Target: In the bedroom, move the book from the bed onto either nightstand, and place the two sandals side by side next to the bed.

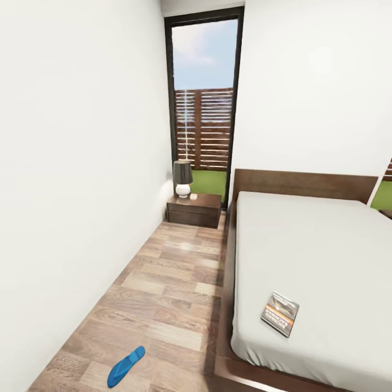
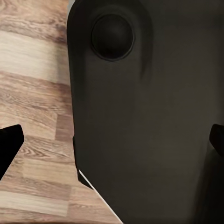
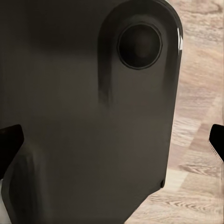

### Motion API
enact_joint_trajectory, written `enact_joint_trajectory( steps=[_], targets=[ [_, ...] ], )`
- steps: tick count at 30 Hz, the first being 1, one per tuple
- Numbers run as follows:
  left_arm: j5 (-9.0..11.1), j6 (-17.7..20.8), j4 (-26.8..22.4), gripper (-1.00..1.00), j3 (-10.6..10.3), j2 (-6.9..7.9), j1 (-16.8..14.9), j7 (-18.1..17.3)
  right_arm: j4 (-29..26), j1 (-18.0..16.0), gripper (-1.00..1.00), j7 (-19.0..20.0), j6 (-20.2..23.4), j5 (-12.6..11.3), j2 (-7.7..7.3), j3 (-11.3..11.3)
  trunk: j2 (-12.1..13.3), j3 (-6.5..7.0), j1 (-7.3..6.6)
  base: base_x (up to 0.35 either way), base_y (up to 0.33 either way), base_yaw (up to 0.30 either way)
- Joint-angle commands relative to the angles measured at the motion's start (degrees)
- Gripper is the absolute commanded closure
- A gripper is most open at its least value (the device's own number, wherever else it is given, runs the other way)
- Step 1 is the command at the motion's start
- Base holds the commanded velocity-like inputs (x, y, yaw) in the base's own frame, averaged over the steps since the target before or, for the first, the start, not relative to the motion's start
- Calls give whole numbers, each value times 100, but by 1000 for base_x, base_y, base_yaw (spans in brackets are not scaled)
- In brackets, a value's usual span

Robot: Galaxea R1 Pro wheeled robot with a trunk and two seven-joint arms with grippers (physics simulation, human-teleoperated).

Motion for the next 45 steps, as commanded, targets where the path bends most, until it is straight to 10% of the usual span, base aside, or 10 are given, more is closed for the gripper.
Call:
enact_joint_trajectory(
  steps=[1, 45],
  targets=[
    [-1, 2, -1, -100, 0, 0, -3, 1, -3, -1, -100, -3, -1, 5, 0, 1, -3, -8, 0, 0, 0, 296],
    [-1, 2, -1, -100, 0, 6, -3, 1, -13, 1, -100, -8, -3, 2, 18, 6, -3, 46, 0, 0, 0, 295]
  ],
)
